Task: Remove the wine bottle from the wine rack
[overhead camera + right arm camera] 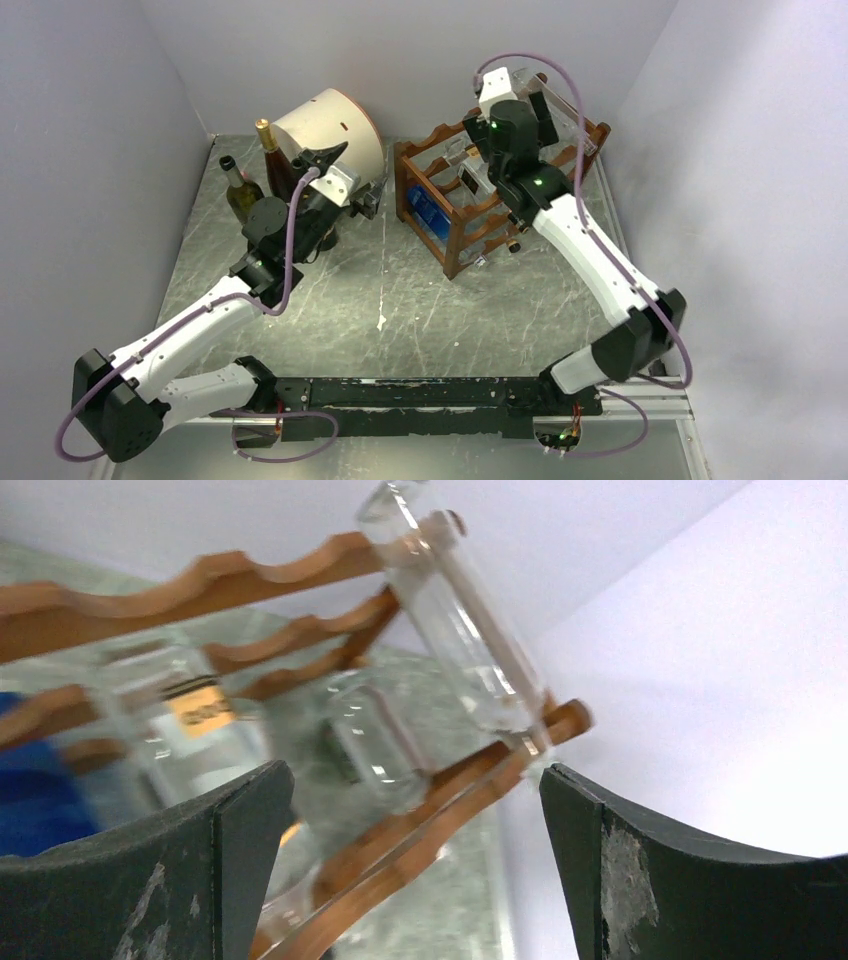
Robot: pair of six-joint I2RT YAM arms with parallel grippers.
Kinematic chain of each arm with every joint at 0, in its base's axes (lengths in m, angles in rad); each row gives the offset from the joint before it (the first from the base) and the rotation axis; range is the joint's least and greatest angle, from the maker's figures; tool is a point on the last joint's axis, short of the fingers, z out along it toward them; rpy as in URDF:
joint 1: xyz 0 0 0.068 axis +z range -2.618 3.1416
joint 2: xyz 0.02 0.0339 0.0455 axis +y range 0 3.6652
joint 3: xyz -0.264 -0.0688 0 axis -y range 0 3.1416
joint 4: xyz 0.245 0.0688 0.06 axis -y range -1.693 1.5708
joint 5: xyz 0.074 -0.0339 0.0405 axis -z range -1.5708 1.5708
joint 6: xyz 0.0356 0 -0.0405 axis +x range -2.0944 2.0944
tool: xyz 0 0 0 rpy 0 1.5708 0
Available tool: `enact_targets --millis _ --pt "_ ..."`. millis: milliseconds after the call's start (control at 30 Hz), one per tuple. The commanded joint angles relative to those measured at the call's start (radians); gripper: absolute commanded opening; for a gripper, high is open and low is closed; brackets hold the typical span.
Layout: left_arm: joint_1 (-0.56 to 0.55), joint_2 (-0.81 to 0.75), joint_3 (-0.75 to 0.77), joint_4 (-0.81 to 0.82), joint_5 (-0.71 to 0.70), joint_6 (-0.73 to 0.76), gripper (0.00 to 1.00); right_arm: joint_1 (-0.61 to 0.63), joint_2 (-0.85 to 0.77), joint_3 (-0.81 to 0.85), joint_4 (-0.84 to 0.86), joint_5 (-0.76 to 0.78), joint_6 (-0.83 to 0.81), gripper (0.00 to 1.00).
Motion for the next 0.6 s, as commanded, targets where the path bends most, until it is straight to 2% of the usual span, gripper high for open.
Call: enact_targets --millis 0,133,267,433,567 --pt "-0.013 0.03 -0.003 0.008 0.012 0.011 0.92 -0.07 0.115 0.04 0.189 0.184 -0.31 1.0" --pt "-0.015 0.039 -0.006 0.013 0.008 0.013 0.93 -0.152 0.223 0.124 0.218 0.161 -0.342 1.0" --pt "-0.015 0.042 -0.016 0.027 0.003 0.023 0.93 -0.181 0.33 0.217 0.201 0.139 -0.439 1.0" --pt "-0.015 0.047 -0.023 0.039 -0.014 0.035 0.93 -0.217 0.481 0.435 -0.003 0.086 -0.427 1.0" --pt "-0.015 0.05 -0.027 0.047 -0.014 0.035 0.94 -0.228 0.532 0.478 -0.05 0.069 -0.434 1.0"
